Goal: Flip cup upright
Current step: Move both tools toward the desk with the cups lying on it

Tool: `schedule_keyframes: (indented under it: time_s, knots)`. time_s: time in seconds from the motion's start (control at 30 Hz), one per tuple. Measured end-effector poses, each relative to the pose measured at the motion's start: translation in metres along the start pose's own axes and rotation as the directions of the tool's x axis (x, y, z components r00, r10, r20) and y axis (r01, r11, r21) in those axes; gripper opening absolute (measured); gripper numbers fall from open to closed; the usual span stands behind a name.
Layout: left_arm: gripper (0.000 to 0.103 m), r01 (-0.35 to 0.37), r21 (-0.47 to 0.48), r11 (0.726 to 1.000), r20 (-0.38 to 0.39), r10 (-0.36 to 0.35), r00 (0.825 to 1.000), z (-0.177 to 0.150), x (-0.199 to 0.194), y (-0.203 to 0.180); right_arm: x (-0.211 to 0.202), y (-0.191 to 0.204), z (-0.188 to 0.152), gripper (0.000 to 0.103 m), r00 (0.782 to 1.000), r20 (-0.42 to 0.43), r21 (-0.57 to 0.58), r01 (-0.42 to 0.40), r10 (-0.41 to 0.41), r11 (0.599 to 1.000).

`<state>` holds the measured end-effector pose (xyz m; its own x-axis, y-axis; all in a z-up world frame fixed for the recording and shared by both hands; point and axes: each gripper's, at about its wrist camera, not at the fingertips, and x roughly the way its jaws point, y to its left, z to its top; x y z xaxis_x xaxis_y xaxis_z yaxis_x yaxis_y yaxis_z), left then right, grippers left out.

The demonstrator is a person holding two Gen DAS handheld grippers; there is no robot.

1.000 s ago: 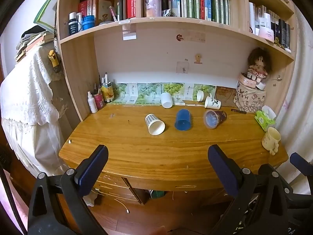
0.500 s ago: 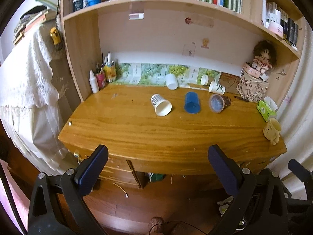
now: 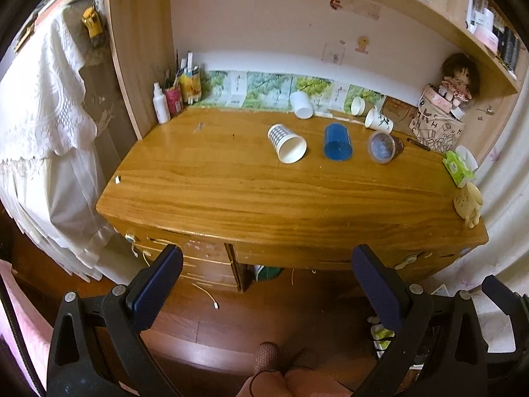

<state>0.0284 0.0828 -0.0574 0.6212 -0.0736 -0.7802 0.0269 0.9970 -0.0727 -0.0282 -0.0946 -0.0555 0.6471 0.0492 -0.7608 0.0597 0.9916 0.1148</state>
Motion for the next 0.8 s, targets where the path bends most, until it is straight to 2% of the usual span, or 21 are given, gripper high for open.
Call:
schedule_keyframes:
  time_s: [0.2, 0.5, 0.8]
  knots:
    - [0.102, -0.021, -0.016, 1.0, -0.015, 0.021, 1.0, 0.007, 0.005, 0.013, 0.008, 0.009, 0.012, 0.103, 0.999, -0.021, 0.004, -0.033, 0.033, 0.999]
    - [0.102, -0.05, -0.087, 0.995, -0.023, 0.048, 0.999, 0.022, 0.018, 0.033, 0.034, 0.017, 0.032, 0.103, 0.994, -0.057, -0.018, -0.099, 0.098, 0.995]
    - [0.102, -0.095, -0.09, 0.991, -0.03, 0.092, 0.995, 0.052, 0.044, 0.029, 0.072, 0.006, 0.069, 0.103, 0.986, -0.082, -0.007, -0.144, 0.143, 0.99]
